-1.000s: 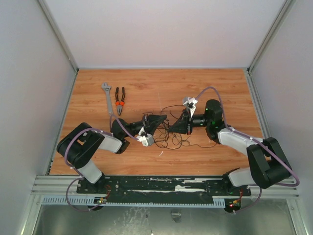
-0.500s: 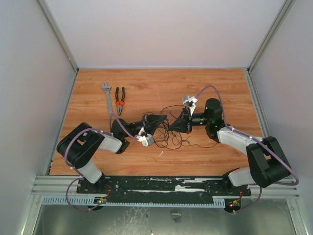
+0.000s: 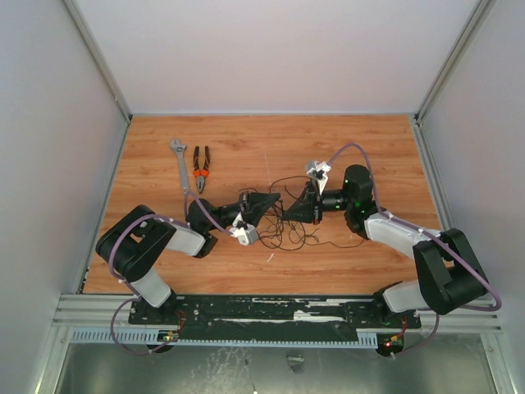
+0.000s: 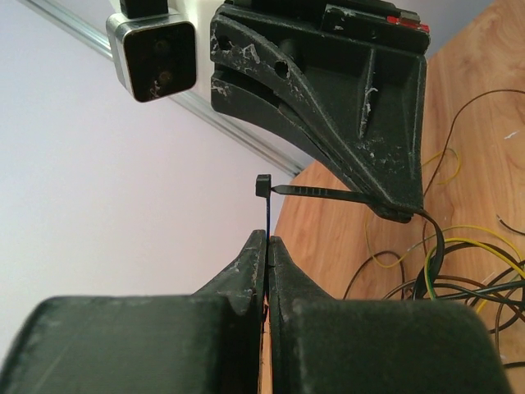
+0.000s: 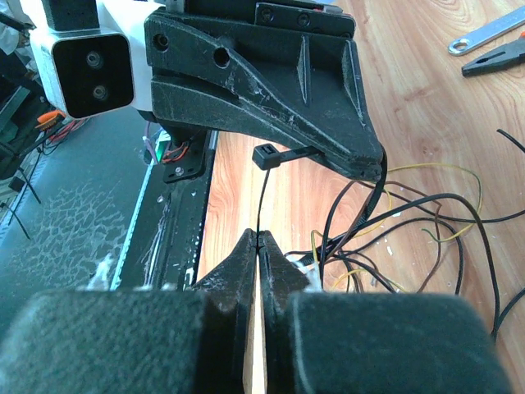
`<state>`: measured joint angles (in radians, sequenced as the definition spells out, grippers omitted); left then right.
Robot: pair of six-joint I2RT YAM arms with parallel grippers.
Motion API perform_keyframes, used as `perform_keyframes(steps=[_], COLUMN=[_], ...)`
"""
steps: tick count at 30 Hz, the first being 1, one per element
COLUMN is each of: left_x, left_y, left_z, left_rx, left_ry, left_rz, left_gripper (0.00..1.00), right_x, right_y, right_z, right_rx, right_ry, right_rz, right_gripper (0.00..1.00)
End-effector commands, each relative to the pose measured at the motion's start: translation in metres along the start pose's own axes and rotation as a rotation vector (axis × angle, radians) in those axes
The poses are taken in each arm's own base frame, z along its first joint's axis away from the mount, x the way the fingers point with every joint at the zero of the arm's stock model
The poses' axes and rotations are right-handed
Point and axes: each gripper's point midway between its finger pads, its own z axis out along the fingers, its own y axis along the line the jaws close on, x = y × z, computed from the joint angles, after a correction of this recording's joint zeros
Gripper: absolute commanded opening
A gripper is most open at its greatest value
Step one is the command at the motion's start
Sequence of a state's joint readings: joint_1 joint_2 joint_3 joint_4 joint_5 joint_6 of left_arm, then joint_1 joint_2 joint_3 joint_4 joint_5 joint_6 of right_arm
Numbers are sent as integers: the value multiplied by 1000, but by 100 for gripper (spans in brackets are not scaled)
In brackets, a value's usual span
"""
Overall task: Zip-tie the wires
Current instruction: Tie the cable at the center of the board.
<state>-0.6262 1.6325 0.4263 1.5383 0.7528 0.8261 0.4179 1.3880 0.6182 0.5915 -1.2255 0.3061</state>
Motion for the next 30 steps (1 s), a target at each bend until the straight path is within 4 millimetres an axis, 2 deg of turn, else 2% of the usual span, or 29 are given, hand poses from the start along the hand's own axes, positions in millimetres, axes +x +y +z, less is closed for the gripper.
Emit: perform_keyframes(steps=[1,9,19,30], left_x=[-39,-39,-40,-42], left_y=[41,41,39,41], left_z=[2,3,1,1], left_rx=[-141,-141,-138,-144], left_ry=[-127,-128,-130,-131], left_rz=[177,174,179,199], left_gripper=[0,0,0,0], right_x=[-9,-4,-14,-15], right_y=[5,5,7,8], right_z=[0,-1,0,-2], right_rx=[-19,-12,-23,-36], right_ry=[-3,0,-21,-15], right_rz=[-44,-34,-32,19], right_gripper=[0,0,0,0])
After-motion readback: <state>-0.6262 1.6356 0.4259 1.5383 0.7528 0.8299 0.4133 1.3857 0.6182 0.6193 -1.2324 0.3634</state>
